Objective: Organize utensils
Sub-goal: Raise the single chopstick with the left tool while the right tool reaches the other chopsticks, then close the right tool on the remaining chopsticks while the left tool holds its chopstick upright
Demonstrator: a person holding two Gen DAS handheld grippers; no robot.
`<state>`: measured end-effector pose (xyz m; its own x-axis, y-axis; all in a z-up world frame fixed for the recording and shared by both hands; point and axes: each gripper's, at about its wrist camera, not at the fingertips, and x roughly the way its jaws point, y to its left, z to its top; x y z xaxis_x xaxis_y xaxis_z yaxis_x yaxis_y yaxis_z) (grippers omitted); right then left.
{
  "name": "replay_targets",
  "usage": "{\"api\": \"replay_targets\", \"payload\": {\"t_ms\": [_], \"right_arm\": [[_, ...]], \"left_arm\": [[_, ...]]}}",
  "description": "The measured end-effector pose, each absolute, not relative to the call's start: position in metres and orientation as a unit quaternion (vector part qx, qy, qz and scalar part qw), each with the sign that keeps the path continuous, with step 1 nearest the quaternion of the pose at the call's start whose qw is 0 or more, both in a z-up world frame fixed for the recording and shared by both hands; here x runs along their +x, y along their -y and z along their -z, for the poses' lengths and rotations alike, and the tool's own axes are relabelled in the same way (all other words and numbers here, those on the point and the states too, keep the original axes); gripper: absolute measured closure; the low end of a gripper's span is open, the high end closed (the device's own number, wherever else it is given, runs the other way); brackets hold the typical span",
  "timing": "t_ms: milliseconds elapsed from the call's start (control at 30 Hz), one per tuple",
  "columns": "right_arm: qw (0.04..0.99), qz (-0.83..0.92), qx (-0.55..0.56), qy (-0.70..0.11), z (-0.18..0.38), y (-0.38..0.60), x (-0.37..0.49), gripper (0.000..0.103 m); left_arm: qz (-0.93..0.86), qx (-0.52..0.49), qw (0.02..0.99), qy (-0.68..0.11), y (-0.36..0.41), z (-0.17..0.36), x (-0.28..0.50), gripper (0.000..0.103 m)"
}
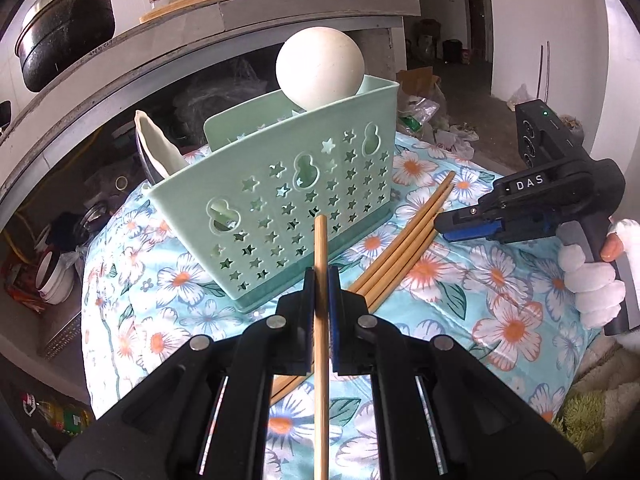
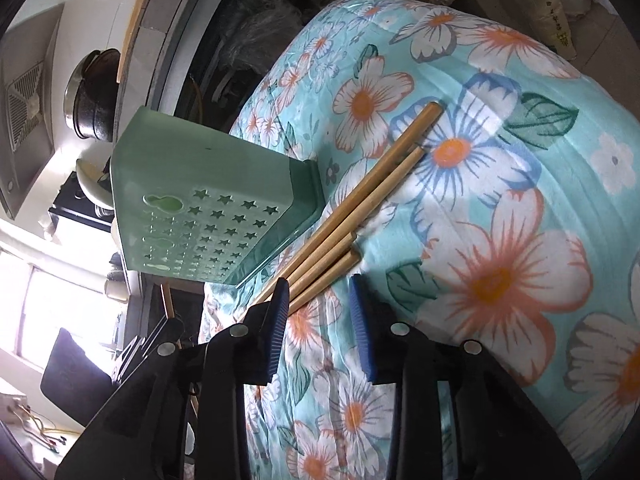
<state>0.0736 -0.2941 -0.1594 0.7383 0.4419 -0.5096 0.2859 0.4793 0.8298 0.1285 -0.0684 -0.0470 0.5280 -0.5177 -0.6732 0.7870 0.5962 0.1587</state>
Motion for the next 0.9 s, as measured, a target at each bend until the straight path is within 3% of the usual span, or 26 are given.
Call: {"api": "replay_targets", "payload": {"t_ms": [167,433,900], "right_arm": [[0.771,-0.036,0.529,-0.352,0.166,0.297,0.079,0.089],[0.764,-0.039,0.543,-0.347,0.17,0.303,0.076,0.098],[0.773,-0.006,0.519,-0.364,0.163,0.312,0.038,0.098]], "left_arm": [[0.391,0.233,0.841,-0.294,0.07,0.05,0.127,0.098],[0.392,0.238,0.839,-0.293,0.074,0.05,0.122,0.097],[0.388,0.249,0.839,-0.288,0.076,0.049,0.12,0.098]]}}
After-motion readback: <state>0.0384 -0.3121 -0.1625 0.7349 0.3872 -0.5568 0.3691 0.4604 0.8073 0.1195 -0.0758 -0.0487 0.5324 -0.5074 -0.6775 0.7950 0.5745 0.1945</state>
